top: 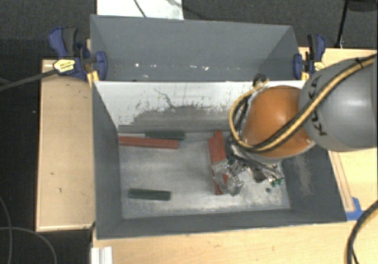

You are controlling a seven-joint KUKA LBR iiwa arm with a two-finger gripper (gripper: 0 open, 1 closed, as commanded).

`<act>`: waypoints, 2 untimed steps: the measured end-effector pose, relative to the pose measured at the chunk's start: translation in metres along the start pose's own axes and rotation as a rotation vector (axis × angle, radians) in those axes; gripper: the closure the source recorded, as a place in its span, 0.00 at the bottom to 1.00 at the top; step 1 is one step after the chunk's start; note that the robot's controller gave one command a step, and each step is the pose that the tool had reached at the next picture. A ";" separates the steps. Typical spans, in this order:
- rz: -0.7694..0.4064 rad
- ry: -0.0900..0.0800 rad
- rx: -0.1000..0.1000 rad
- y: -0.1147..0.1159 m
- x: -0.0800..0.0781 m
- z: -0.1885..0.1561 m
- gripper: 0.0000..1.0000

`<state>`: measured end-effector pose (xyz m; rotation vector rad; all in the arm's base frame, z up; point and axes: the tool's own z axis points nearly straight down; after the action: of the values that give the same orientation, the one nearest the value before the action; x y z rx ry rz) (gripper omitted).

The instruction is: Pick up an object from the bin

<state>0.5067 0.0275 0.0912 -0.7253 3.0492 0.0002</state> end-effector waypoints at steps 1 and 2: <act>-0.013 -0.001 0.001 -0.011 0.003 0.000 1.00; -0.079 0.009 -0.005 -0.017 0.020 -0.035 1.00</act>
Offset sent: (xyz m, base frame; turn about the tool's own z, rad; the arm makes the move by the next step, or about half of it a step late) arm -0.0232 -0.0506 0.0958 -0.1721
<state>0.4969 0.0030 0.1257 -0.8481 3.0275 0.0049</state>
